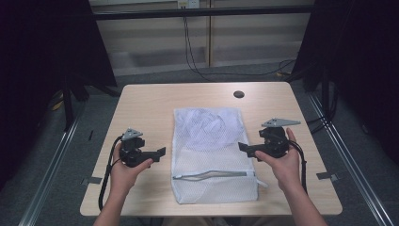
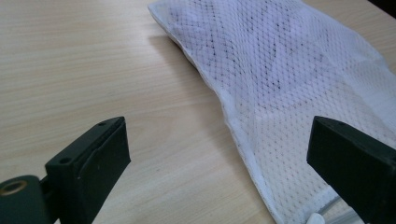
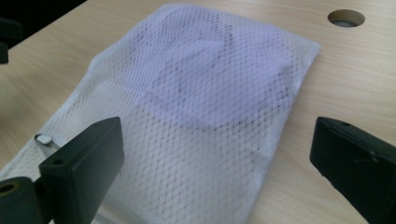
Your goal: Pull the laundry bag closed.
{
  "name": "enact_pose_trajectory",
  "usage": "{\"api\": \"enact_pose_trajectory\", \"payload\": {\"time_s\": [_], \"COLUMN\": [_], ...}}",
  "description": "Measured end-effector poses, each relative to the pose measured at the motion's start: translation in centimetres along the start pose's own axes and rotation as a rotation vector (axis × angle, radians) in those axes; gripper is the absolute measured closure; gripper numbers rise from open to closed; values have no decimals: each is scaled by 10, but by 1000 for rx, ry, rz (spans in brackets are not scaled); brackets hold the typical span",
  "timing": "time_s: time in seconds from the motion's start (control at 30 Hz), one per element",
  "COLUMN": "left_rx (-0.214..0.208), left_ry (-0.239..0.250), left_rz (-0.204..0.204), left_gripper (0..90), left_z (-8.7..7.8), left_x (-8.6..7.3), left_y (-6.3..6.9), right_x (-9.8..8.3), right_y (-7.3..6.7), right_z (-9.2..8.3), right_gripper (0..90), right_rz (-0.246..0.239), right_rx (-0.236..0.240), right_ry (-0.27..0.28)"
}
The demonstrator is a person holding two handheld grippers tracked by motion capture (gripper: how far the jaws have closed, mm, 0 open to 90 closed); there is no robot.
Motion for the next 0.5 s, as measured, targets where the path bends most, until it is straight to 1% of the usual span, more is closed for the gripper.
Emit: {"api": "enact_pose_trajectory", "payload": {"time_s": [0.03, 0.07, 0.1, 0.13, 0.17, 0.23, 0.3, 0.33, 0.43, 0.5], "left_rx": [0, -2, -5, -5, -2, -7, -9, -9, -11, -15], "left_ry": [0, -3, -13, -13, -18, -21, -29, -29, -40, -48], "left_rz": [0, -18, -15, -15, -30, -35, -44, -44, -51, -52], "left_gripper": [55, 55, 55, 55, 56, 55, 55, 56, 56, 56], "left_z": [0, 0, 0, 0, -2, -2, -4, -4, -4, -4], "left_x": [0, -2, -3, -3, -4, -4, -5, -5, -7, -9], "left_y": [0, -1, -2, -2, -3, -3, -5, -5, -6, -6], "right_x": [-1, -1, -1, -1, -2, -3, -4, -4, -6, -6], "right_y": [-3, -5, -7, -9, -11, -13, -19, -19, -32, -39], "right_z": [1, 2, 3, 4, 5, 5, 8, 8, 15, 19], "right_gripper": [31, 31, 32, 34, 36, 37, 46, 46, 58, 66], "right_rz": [-3, 0, 6, 2, 1, 0, -17, -17, -12, -20], "right_rx": [1, 7, 10, 10, 10, 9, 14, 14, 39, 47], "right_ry": [-2, 1, 2, 2, -1, -4, -9, -9, -20, -28]}}
Point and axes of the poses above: each handheld gripper's, and its own axes: z roughly forward along the jaws, x roughly out of its top, y roughly to its right, the point moved 8 cm from there along z, roughly forward along the jaws, and after that the axes turned 14 degrees about y, right-handed, at the moved point
